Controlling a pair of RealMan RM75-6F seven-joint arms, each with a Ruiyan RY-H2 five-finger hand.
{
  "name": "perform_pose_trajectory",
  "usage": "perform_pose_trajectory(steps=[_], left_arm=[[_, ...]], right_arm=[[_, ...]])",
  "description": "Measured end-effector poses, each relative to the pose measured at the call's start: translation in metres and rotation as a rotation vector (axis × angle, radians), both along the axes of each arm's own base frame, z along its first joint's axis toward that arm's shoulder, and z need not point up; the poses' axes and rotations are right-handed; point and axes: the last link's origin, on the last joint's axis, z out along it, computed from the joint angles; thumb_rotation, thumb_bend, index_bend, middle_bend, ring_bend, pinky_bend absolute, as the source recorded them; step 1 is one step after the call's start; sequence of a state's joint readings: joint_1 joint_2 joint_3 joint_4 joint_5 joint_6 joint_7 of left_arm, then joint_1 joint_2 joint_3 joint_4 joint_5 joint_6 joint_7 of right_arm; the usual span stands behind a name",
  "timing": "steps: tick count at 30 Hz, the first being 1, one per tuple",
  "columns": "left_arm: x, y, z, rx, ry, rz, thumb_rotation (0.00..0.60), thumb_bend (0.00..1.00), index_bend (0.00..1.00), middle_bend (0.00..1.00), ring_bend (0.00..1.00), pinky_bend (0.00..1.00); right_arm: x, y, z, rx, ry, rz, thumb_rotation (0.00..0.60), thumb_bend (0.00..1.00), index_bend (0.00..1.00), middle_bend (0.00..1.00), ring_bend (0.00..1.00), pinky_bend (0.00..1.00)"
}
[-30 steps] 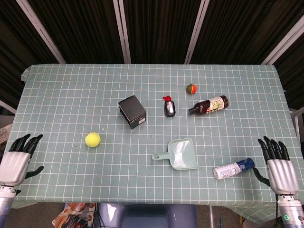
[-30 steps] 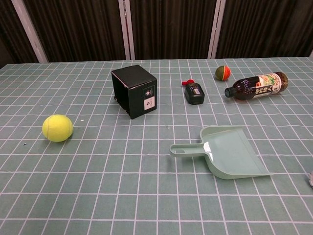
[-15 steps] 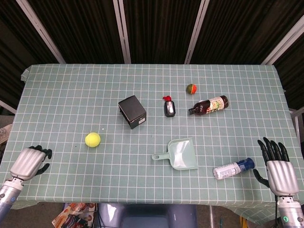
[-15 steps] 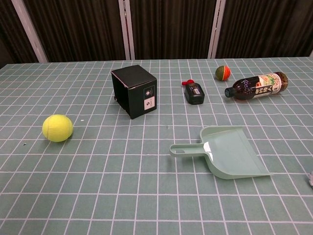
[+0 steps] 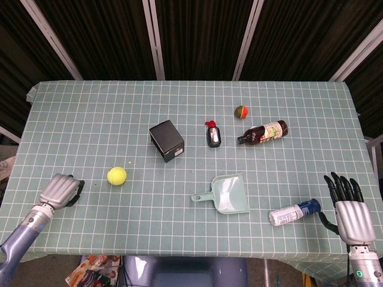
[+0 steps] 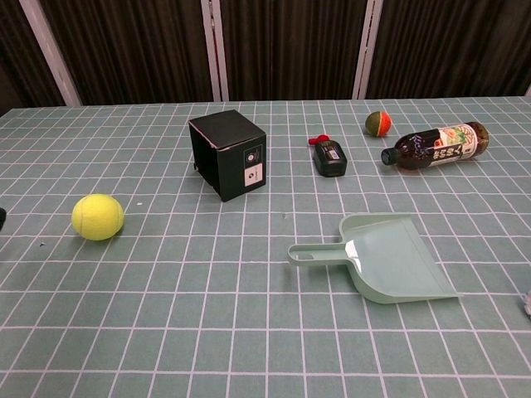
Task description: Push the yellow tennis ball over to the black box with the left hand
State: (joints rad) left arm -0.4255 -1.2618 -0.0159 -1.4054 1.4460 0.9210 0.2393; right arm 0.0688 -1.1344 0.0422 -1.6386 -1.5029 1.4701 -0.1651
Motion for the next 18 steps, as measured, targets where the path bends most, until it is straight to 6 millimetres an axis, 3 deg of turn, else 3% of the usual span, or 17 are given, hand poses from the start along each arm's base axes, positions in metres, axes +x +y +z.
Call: perform_pose_trajectory(steps=[10, 18], left_arm=[[0.011, 0.0, -0.025, -0.043, 0.01, -0.053, 0.6, 0.39, 0.59, 0.65, 0.47, 0.61], [0.019, 0.014, -0.036, -0.043, -0.035, -0.052, 0.6, 0.39, 0.59, 0.64, 0.47, 0.61]], right_arm=[[-0.002, 0.001, 0.002, -0.006, -0.002, -0.005, 0.6, 0.31, 0.0, 0.0, 0.0, 0.0], [0.0, 0.003, 0.004, -0.012, -0.006, 0.006, 0.6, 0.31, 0.0, 0.0, 0.0, 0.0]])
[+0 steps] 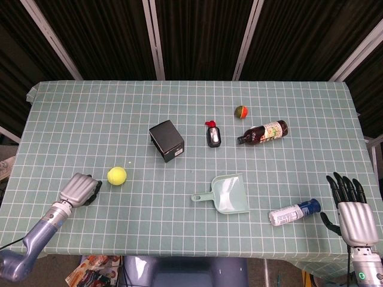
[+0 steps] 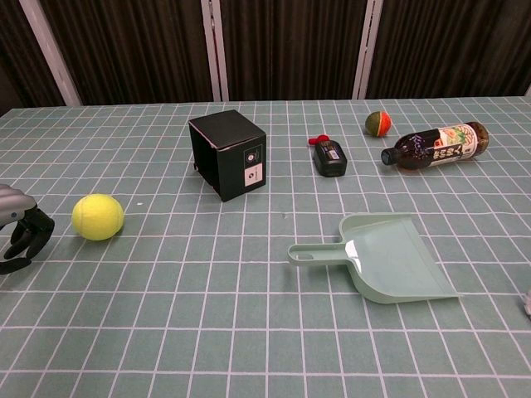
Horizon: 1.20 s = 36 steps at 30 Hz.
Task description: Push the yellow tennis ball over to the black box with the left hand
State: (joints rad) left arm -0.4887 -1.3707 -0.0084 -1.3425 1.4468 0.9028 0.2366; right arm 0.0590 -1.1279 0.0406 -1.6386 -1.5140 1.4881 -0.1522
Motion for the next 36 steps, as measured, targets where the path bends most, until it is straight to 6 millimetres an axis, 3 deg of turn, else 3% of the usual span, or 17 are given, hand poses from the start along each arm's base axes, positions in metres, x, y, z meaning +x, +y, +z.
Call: perform_pose_trajectory(steps=[11, 36], left_arm=[[0.015, 0.008, -0.019, -0.021, -0.064, -0.044, 0.6, 0.39, 0.59, 0.6, 0.45, 0.59], [0.033, 0.035, -0.027, 0.043, -0.107, -0.081, 0.6, 0.38, 0.56, 0.54, 0.41, 0.56]], right_arm=[[0.0, 0.001, 0.002, -0.002, -0.004, 0.003, 0.6, 0.31, 0.0, 0.0, 0.0, 0.0], [0.002, 0.004, 0.005, -0.008, -0.015, 0.019, 0.6, 0.31, 0.0, 0.0, 0.0, 0.0]])
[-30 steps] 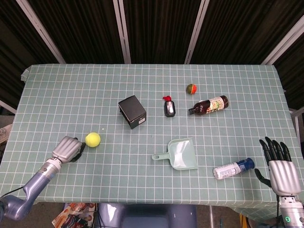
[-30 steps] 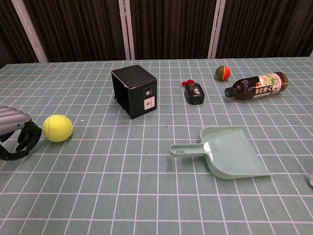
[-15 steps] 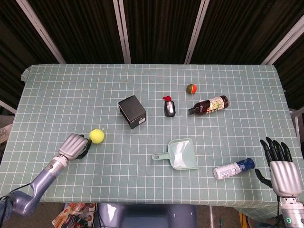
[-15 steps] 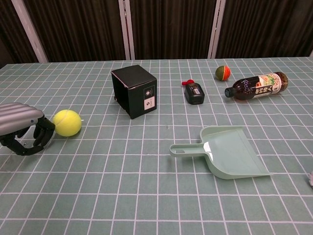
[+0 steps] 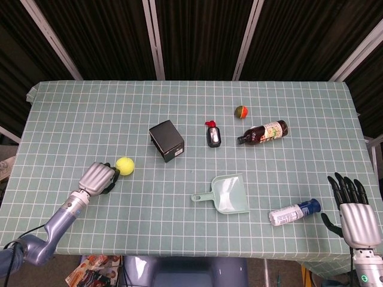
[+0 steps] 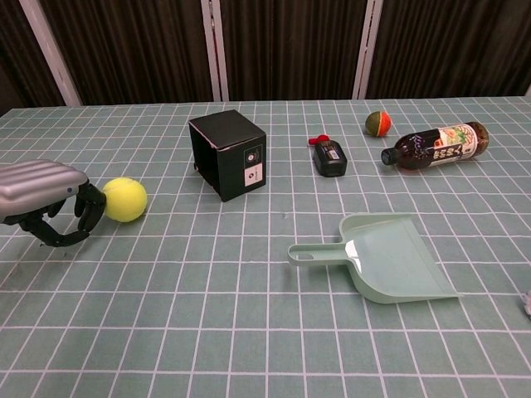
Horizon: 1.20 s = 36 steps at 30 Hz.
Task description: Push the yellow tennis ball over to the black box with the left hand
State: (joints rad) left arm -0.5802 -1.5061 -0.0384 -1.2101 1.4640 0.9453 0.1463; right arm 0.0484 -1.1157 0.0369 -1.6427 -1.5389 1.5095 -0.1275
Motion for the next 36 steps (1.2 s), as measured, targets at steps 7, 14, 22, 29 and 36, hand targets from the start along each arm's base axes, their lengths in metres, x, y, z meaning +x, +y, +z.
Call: perform_pose_trajectory(steps=[7, 14, 22, 29, 36], left_arm=[[0.004, 0.01, 0.0, 0.001, 0.007, 0.023, 0.6, 0.38, 0.56, 0.54, 0.41, 0.56], [0.008, 0.022, -0.007, -0.004, 0.007, 0.042, 0.6, 0.38, 0.56, 0.54, 0.41, 0.56], [0.011, 0.035, -0.018, -0.017, -0.005, 0.069, 0.6, 0.38, 0.56, 0.54, 0.41, 0.56], [0.018, 0.041, -0.024, -0.025, -0.028, 0.057, 0.6, 0.38, 0.56, 0.54, 0.41, 0.56], [0.025, 0.047, -0.023, -0.011, -0.039, 0.034, 0.6, 0.38, 0.56, 0.54, 0.41, 0.55]], right_arm=[[0.0, 0.001, 0.001, -0.004, 0.0, 0.002, 0.6, 0.31, 0.0, 0.0, 0.0, 0.0], [0.001, 0.001, 0.002, -0.009, -0.003, 0.004, 0.6, 0.31, 0.0, 0.0, 0.0, 0.0], [0.0, 0.002, 0.005, -0.017, -0.008, 0.003, 0.6, 0.31, 0.0, 0.0, 0.0, 0.0], [-0.002, 0.002, 0.008, -0.025, -0.009, -0.003, 0.6, 0.31, 0.0, 0.0, 0.0, 0.0], [-0.002, 0.003, 0.008, -0.03, -0.005, -0.006, 0.6, 0.31, 0.0, 0.0, 0.0, 0.0]])
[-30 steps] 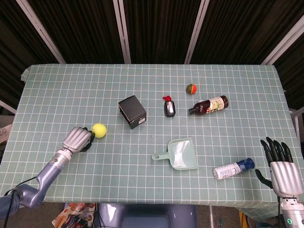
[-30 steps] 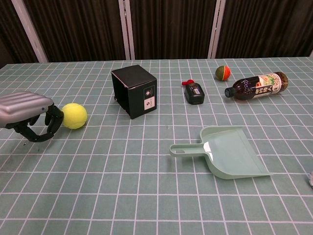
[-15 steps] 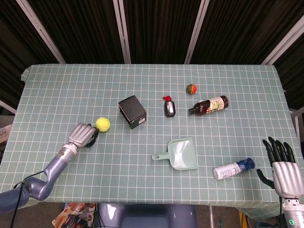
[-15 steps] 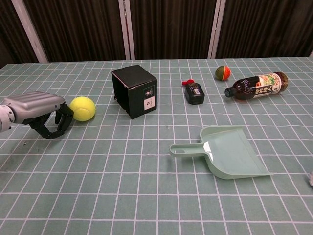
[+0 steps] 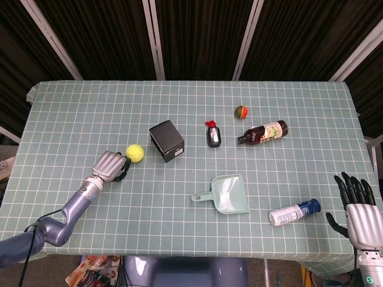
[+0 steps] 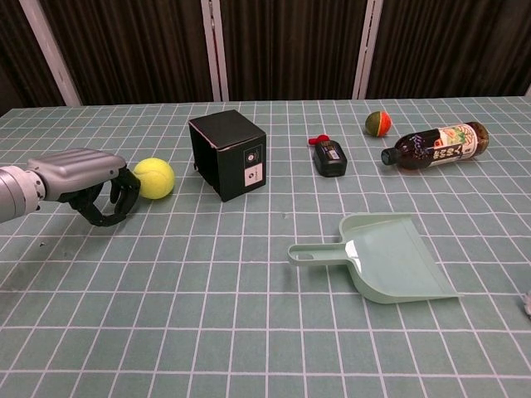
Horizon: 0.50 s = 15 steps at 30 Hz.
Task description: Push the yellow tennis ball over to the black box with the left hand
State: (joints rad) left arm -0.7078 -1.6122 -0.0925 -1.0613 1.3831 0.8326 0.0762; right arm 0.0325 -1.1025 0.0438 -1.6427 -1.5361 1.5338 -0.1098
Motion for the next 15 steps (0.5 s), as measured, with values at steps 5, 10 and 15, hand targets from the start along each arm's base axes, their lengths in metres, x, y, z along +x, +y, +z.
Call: perform_pose_trajectory(steps=[5, 10, 15], left_arm=[[0.004, 0.006, 0.002, 0.021, -0.013, -0.009, 0.6, 0.38, 0.55, 0.53, 0.41, 0.55], [0.007, 0.011, -0.002, 0.028, -0.018, -0.015, 0.6, 0.38, 0.55, 0.53, 0.4, 0.53], [0.01, 0.013, -0.005, 0.028, -0.005, -0.03, 0.6, 0.38, 0.55, 0.53, 0.4, 0.53]], right_arm=[[-0.001, 0.001, 0.001, -0.004, -0.001, -0.006, 0.6, 0.31, 0.0, 0.0, 0.0, 0.0], [-0.001, 0.003, 0.004, -0.013, -0.006, -0.001, 0.6, 0.31, 0.0, 0.0, 0.0, 0.0], [-0.001, 0.003, 0.006, -0.016, -0.01, -0.001, 0.6, 0.31, 0.0, 0.0, 0.0, 0.0]])
